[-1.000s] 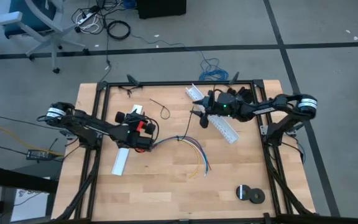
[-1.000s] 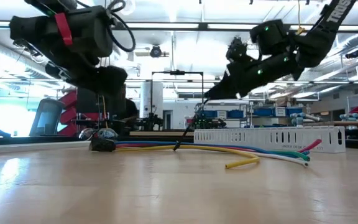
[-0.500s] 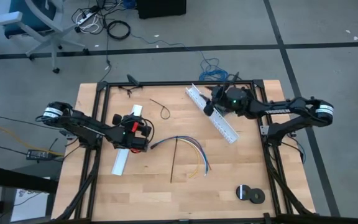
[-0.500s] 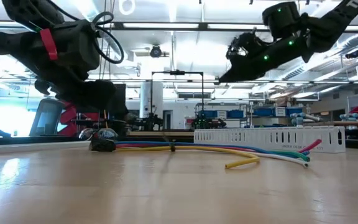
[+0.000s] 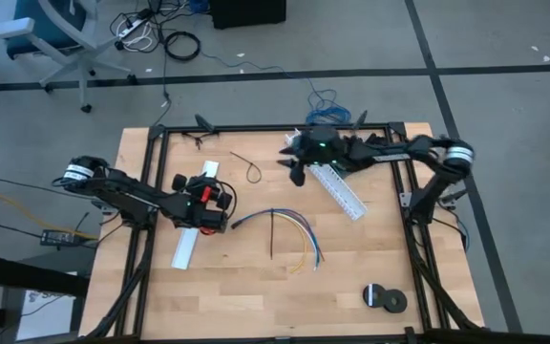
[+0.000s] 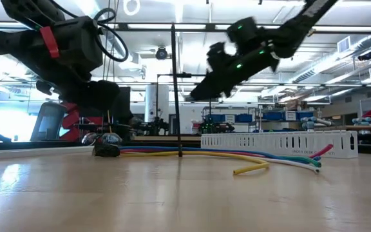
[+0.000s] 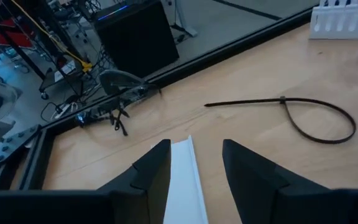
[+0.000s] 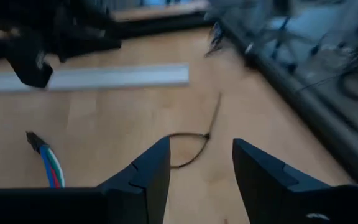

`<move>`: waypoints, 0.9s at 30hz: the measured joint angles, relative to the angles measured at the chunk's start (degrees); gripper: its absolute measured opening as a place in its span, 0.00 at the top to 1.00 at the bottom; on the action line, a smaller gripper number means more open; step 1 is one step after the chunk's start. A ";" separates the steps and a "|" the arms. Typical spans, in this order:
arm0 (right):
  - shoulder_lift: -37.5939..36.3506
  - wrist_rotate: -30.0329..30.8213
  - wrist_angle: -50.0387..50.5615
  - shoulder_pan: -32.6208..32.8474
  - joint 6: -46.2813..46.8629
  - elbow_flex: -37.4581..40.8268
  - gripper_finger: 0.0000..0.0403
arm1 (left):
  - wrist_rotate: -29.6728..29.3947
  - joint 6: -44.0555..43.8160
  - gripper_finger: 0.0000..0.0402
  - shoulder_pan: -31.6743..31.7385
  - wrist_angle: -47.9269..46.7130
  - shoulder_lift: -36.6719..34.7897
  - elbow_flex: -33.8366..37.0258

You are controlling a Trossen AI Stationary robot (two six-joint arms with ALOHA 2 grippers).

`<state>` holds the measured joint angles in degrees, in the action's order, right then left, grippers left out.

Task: Ziptie cables
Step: Wrap the cable wires with black zip tie

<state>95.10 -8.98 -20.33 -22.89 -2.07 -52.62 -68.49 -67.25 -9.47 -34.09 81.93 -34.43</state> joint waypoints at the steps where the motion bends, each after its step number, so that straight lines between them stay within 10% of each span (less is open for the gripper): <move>1: 1.99 -1.01 0.84 -0.05 0.00 -1.79 0.61 | -0.26 0.81 0.63 0.00 0.15 -0.32 0.28; 12: 11.18 -9.31 0.98 0.45 1.41 -12.30 0.63 | 3.39 27.58 0.70 3.80 33.53 -12.40 16.84; 18: 11.35 -10.93 1.24 0.39 0.48 -14.42 0.64 | 35.11 57.42 0.72 12.60 77.16 -19.46 30.57; 20: 12.36 -11.62 0.89 0.37 0.75 -15.88 0.64 | 37.70 60.88 0.73 15.67 85.42 -19.95 33.17; 27: 19.87 -13.01 10.22 0.21 -0.20 -24.25 0.66 | 48.13 60.57 0.73 24.17 81.64 -19.53 32.46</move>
<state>114.96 -21.99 -10.11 -22.69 -2.27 -76.87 -20.36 -6.68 14.69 47.56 62.39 -1.97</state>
